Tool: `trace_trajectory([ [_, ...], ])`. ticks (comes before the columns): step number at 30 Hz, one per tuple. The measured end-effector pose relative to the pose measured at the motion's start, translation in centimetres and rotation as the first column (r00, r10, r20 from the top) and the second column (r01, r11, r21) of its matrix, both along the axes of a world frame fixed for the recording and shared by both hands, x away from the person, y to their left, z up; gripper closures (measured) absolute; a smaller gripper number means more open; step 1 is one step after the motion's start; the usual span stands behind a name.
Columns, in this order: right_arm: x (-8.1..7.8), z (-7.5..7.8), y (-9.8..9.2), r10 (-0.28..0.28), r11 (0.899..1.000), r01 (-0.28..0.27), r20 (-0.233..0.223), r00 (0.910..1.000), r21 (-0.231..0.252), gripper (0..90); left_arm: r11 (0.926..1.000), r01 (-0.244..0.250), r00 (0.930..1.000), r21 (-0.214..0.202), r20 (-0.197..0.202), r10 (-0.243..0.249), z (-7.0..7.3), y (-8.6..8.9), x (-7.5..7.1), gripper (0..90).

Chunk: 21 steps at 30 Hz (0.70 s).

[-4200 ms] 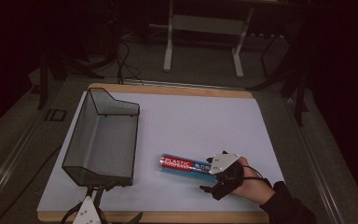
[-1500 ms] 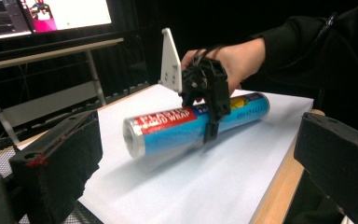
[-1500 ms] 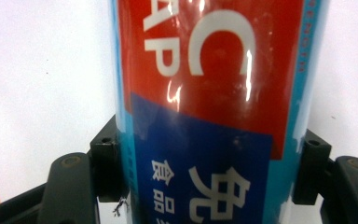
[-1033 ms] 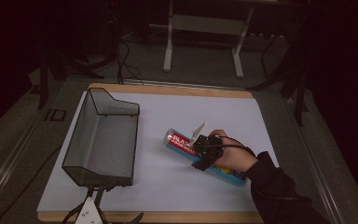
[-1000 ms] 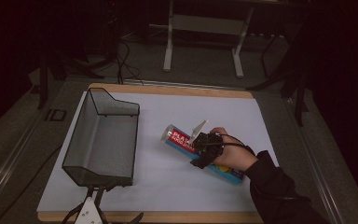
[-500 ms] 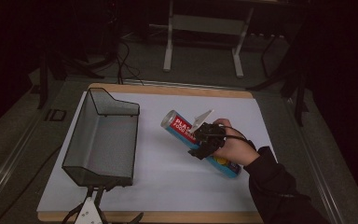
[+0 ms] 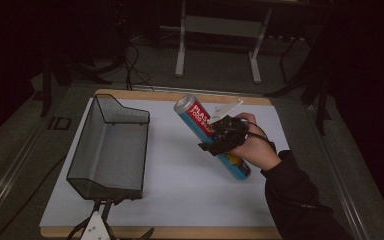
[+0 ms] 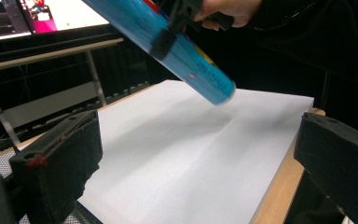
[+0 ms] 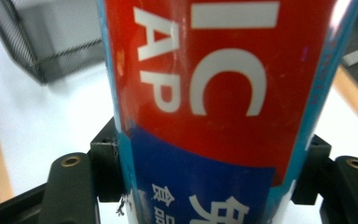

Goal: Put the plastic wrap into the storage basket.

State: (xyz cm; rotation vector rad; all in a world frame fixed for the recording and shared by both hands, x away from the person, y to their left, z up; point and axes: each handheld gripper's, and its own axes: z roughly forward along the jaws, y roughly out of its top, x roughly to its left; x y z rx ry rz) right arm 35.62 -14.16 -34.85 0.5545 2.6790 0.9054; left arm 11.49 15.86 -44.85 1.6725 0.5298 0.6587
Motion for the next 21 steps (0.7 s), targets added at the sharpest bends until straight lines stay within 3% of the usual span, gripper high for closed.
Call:
trace_trajectory([
  [18, 0.6, 2.2, 4.2, -0.016, 0.987, 0.017, -0.01, 0.9998, 0.157, 31.7, 1.0, 0.002, 1.0, 0.001, -0.001, -0.002, -0.1, 0.0, 0.0, 1.5],
  [19, 0.7, 2.7, 5.1, -0.026, 0.98, 0.029, -0.016, 0.9995, 0.196, 31.7, 1.0, 0.003, 1.0, -0.001, -0.001, -0.003, -0.1, -0.1, 0.0, 1.5],
  [21, 1.0, 3.0, 5.6, -0.031, 0.973, 0.033, -0.015, 0.9994, 0.228, 31.7, 1.0, 0.002, 1.0, -0.002, -0.001, -0.002, 0.0, 0.0, 0.0, 1.5],
])
